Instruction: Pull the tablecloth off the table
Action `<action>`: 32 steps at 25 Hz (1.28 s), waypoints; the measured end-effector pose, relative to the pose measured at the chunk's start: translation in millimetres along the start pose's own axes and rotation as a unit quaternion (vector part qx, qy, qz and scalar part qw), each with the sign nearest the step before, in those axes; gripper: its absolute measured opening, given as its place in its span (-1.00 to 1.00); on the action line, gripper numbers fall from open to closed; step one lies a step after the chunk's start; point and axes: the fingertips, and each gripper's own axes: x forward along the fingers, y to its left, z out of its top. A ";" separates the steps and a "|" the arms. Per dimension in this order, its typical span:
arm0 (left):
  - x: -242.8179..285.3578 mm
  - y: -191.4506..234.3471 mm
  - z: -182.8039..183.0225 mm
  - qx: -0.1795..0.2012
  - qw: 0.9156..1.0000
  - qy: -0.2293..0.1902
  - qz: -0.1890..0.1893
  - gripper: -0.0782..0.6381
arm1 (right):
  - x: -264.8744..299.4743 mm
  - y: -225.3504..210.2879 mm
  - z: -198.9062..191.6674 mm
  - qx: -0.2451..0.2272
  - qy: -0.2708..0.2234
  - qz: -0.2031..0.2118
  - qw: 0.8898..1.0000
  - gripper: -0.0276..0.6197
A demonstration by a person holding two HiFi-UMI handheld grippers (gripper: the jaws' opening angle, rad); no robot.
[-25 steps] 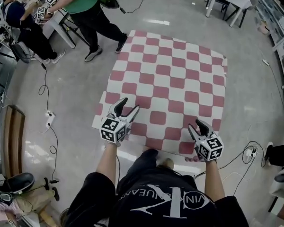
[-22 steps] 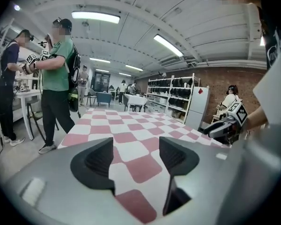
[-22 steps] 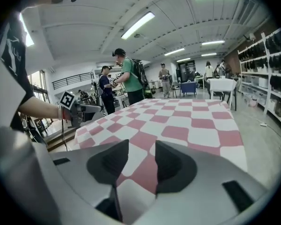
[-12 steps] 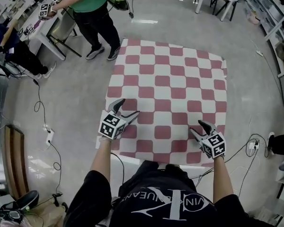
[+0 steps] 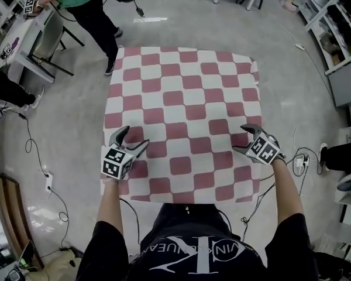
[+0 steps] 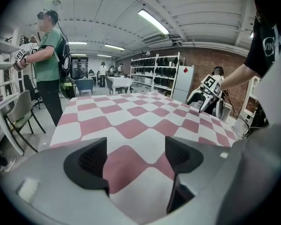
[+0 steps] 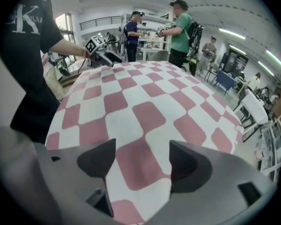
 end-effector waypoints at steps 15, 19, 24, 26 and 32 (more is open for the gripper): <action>-1.5 3.9 -0.5 -0.041 0.998 -0.009 0.055 0.26 | 27.9 -39.3 -3.8 0.011 0.054 0.045 0.997 0.13; 2.1 0.9 0.4 -0.045 0.998 -0.008 0.053 0.26 | 25.6 -33.1 -1.7 0.009 0.056 0.044 0.997 -0.17; 0.0 3.2 1.2 -0.042 0.998 -0.002 0.053 0.26 | 25.7 -28.6 -0.3 0.022 0.054 0.040 0.998 -0.39; -2.0 5.0 5.4 -0.034 0.998 0.004 0.053 0.26 | 24.9 -28.9 0.4 0.025 0.057 0.038 0.997 -0.44; -3.5 12.8 -3.0 -0.001 0.999 0.037 0.035 0.26 | 21.9 -30.3 3.1 0.025 0.053 0.021 0.998 -0.61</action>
